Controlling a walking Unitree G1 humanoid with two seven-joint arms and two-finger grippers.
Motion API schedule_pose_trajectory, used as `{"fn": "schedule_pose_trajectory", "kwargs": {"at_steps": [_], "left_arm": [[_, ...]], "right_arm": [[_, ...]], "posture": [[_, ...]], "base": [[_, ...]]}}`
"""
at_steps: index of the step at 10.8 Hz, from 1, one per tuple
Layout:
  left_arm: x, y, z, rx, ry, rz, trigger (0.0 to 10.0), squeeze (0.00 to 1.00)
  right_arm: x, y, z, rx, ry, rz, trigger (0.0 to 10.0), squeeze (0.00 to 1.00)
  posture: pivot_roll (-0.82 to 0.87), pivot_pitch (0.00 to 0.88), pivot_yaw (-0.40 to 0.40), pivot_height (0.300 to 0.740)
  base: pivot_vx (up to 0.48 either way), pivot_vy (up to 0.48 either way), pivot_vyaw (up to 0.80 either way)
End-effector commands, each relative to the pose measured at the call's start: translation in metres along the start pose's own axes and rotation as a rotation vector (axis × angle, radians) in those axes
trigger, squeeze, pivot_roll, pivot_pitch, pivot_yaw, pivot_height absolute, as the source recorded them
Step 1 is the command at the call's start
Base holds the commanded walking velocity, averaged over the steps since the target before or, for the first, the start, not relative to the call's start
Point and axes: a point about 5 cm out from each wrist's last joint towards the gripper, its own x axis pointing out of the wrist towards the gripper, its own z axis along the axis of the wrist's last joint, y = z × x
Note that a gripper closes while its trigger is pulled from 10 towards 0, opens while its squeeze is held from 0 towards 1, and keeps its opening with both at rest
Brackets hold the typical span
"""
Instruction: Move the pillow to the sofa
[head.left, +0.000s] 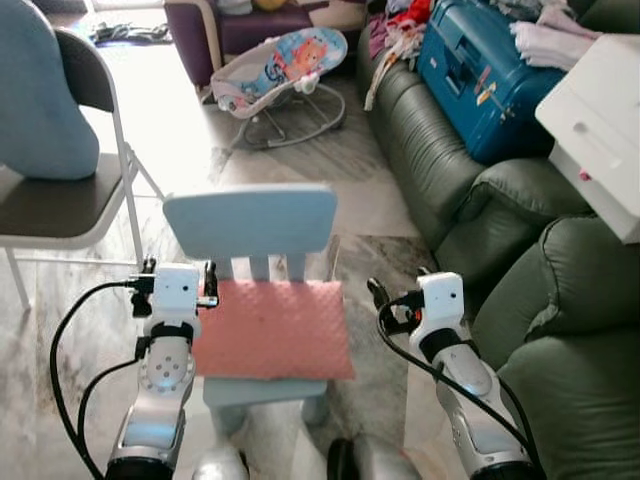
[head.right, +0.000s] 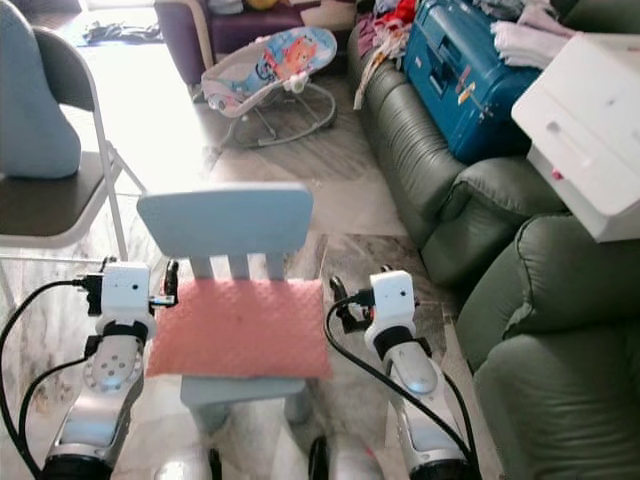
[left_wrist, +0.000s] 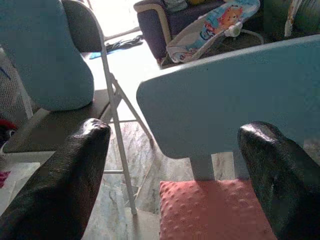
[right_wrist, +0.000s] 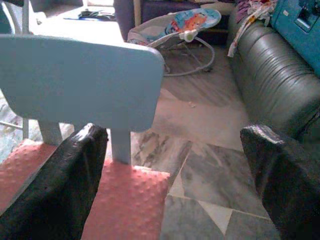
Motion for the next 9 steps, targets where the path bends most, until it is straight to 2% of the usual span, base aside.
{"fn": "schedule_pose_trajectory", "kwargs": {"at_steps": [1, 3, 8, 9], "left_arm": [[-0.0005, 0.0012, 0.0008, 0.013, 0.0, 0.008, 10.0, 0.0], [-0.0003, -0.0012, 0.0007, 0.008, 0.002, 0.005, 10.0, 0.0], [0.0044, -0.002, 0.0042, 0.027, -0.012, 0.02, 10.0, 0.0], [0.0048, -0.0029, 0.0039, 0.028, -0.01, 0.018, 10.0, 0.0]], "right_arm": [[-0.0022, -0.0007, -0.0003, 0.005, 0.004, -0.002, 10.0, 0.0], [-0.002, -0.0017, 0.0007, 0.008, 0.0, -0.002, 10.0, 0.0], [-0.0018, 0.0015, 0.0026, 0.032, -0.007, 0.024, 10.0, 0.0], [-0.0015, 0.0014, 0.0034, 0.011, -0.006, 0.033, 10.0, 0.0]], "posture": [[0.01, 0.108, -0.046, 0.651], [0.0, 0.11, -0.048, 0.632], [0.0, 0.108, -0.054, 0.632], [0.0, 0.108, -0.054, 0.632]], "base": [[0.0, 0.0, 0.0], [0.0, 0.0, 0.0], [0.0, 0.0, 0.0], [0.0, 0.0, 0.0]]}}
